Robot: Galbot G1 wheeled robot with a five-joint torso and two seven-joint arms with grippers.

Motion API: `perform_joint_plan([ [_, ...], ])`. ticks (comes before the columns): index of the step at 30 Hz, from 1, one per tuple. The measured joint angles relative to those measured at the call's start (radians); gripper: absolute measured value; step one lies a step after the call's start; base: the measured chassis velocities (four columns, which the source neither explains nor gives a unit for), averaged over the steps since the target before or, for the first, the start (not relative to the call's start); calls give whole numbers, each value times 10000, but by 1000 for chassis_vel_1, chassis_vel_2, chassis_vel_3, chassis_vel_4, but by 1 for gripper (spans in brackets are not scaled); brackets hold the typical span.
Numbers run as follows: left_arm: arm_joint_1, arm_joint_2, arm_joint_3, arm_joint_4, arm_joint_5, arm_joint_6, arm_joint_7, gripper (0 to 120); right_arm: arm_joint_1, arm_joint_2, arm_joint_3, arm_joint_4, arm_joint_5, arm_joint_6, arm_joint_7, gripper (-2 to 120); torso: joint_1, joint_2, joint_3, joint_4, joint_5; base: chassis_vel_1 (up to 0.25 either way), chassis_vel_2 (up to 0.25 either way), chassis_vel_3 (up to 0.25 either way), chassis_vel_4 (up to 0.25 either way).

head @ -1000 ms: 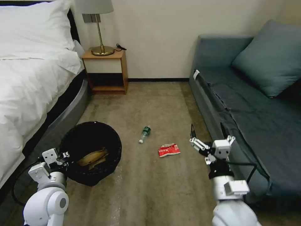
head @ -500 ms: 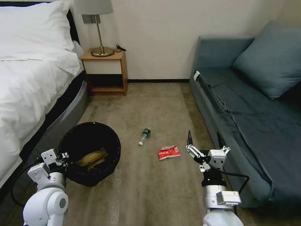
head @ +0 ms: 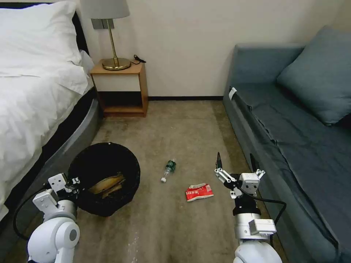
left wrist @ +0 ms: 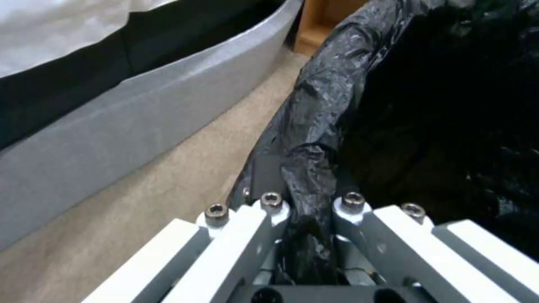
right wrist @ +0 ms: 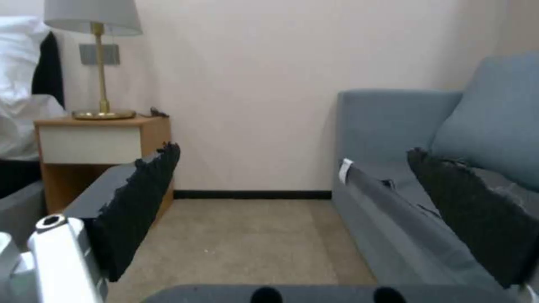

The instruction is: Pick up the trash bin, then pick up the garbage on the floor and place it into the trash bin.

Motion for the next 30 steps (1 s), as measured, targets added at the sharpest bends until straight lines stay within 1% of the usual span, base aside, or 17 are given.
perform_joint_plan([
  [10, -105, 92, -75, 17, -69, 12, -4, 3, 348, -360, -102, -236, 245, -220, -1, 100, 0, 0, 0, 1, -1, -148, 139, 148, -147],
  [17, -47, 148, -252, -87, -172, 62, -22, 3, 404, -642, -179, -483, 326, -200, -12, 100, 1, 0, 0, 1, -2, -127, 117, 118, -141],
  [19, -34, 149, -297, -84, -173, 49, -23, 3, 497, -751, -231, -671, 327, -13, -119, 100, 1, 0, 1, 1, 1, -102, 102, 85, -84],
  [21, -12, 180, -322, -63, -182, 35, -21, 3, 703, -1471, -253, -867, 436, 271, -509, 100, 1, 0, 0, 1, 2, -27, 8, 19, -18],
  [22, -12, 180, -322, -63, -182, 35, -21, 3, 703, -1471, -253, -867, 436, 271, -509, 100, 1, 0, 0, 1, 2, 0, 0, 0, 0],
  [23, -5, 203, -322, -36, -191, 26, -16, 3, 815, -1820, -253, -889, 602, 314, -738, 100, 0, 0, 0, 0, 1, 0, 0, 0, 0],
  [26, -19, 295, -275, 87, -214, -3, 0, 3, 1446, -3231, -302, -1193, 1679, 298, -1782, 100, 0, 0, -1, 0, 0, 0, 0, 0, 0],
  [27, -19, 295, -275, 87, -214, -3, 0, 3, 1446, -3231, -302, -1193, 1679, 298, -1782, 100, 0, 0, -1, 0, 0, 0, 0, 0, 0],
  [28, -29, 320, -266, 103, -226, -4, 4, 3, 1678, -3651, -339, -1383, 2012, 323, -2161, 100, 1, 0, -1, 0, 1, 0, 0, 0, 0],
  [30, -71, 354, -215, 134, -261, -17, 15, 3, 2593, -4915, -673, -2342, 2947, 622, -3616, 100, 1, 0, 0, 0, 4, 0, 0, 0, 0],
])
